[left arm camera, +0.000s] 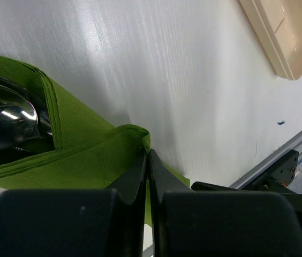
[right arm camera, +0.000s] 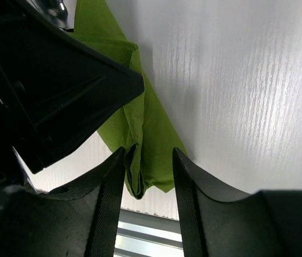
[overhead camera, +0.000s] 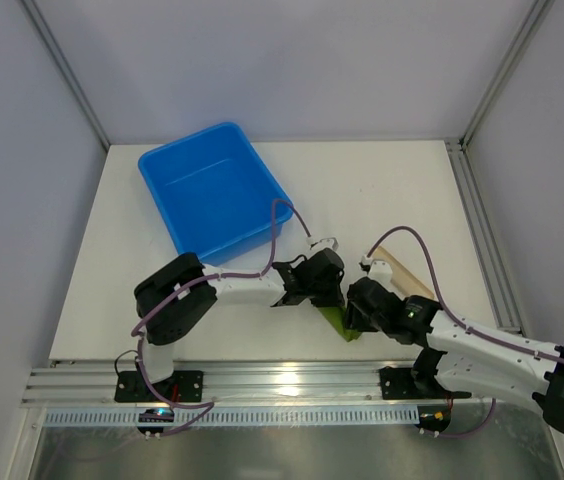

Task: Place the utensils on the paper napkin and roll it up
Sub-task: Roll the napkin at the center of the board.

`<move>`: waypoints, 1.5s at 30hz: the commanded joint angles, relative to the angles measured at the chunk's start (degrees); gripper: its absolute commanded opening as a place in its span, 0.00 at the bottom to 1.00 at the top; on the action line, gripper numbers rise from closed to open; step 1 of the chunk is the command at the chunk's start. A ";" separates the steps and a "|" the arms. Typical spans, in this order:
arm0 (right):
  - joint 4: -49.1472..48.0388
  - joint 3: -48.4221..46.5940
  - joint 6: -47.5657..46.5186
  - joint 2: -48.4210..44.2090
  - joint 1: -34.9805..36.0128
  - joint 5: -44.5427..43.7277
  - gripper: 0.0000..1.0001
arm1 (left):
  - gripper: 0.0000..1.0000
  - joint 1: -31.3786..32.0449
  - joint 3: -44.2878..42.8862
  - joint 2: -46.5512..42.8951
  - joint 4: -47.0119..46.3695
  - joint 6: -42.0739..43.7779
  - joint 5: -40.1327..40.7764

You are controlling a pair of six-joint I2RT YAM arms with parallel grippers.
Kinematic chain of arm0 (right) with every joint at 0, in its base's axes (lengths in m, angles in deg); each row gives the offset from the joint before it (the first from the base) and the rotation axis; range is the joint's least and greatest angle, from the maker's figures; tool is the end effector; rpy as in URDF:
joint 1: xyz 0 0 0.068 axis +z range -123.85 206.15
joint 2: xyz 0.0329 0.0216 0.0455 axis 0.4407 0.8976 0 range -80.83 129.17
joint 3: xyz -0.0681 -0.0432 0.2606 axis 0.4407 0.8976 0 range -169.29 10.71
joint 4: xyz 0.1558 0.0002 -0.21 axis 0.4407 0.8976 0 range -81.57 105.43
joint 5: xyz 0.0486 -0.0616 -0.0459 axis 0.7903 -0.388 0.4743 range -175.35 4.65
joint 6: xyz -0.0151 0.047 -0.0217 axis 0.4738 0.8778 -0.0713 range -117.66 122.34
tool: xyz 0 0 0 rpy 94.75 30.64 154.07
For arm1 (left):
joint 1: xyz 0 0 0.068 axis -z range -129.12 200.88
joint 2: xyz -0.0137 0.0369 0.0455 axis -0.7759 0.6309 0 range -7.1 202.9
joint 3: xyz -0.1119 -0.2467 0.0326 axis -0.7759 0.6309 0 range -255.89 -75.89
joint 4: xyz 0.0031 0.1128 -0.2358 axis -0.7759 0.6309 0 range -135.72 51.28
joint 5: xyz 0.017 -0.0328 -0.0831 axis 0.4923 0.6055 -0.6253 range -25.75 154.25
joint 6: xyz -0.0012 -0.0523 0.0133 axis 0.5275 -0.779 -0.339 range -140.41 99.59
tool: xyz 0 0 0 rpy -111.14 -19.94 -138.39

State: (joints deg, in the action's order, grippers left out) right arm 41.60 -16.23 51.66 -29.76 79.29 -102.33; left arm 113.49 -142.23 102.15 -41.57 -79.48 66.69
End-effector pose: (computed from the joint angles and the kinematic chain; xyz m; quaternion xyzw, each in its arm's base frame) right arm 0.1047 0.1224 0.1825 0.0099 0.9499 0.1285 0.2848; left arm 0.1862 -0.3561 0.1596 0.0209 0.9302 -0.3099 0.1956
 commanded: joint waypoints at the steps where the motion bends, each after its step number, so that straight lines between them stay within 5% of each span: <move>1: -4.07 -2.06 -1.42 1.13 -0.06 -3.86 0.43 | 0.00 0.23 -1.86 0.35 -0.10 1.41 0.55; 9: -4.60 -2.24 -1.25 4.65 -0.50 -4.56 0.26 | 0.00 0.23 -2.03 0.26 -0.45 2.03 -0.06; 14: -2.85 -2.33 0.59 5.00 -0.50 -5.09 0.04 | 0.00 0.15 -2.29 0.08 -0.63 2.47 -0.50; 19: -0.30 -2.68 3.14 6.76 -0.50 -5.44 0.04 | 0.00 0.23 -2.73 -0.18 -0.45 3.34 -0.33; 33: 1.02 0.13 7.37 6.50 -0.50 -5.97 0.04 | 0.30 0.23 -2.30 -4.48 2.27 5.37 3.62; 37: 1.20 0.22 7.81 6.50 -0.50 -6.14 0.04 | 0.26 0.23 0.07 -7.29 2.36 5.19 5.21; 41: 1.20 0.48 7.98 6.41 -0.50 -6.14 0.04 | 0.04 0.14 2.45 -9.40 1.75 5.10 5.30; 45: 1.37 0.57 8.25 6.24 -0.50 -6.23 0.04 | 0.00 0.23 4.73 -10.11 -1.59 4.75 2.05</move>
State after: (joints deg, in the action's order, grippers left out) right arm 41.75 -15.95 58.65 -22.72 78.92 -105.82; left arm 113.49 -139.06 93.78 -40.15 -75.28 69.97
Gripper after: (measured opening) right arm 0.040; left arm 0.003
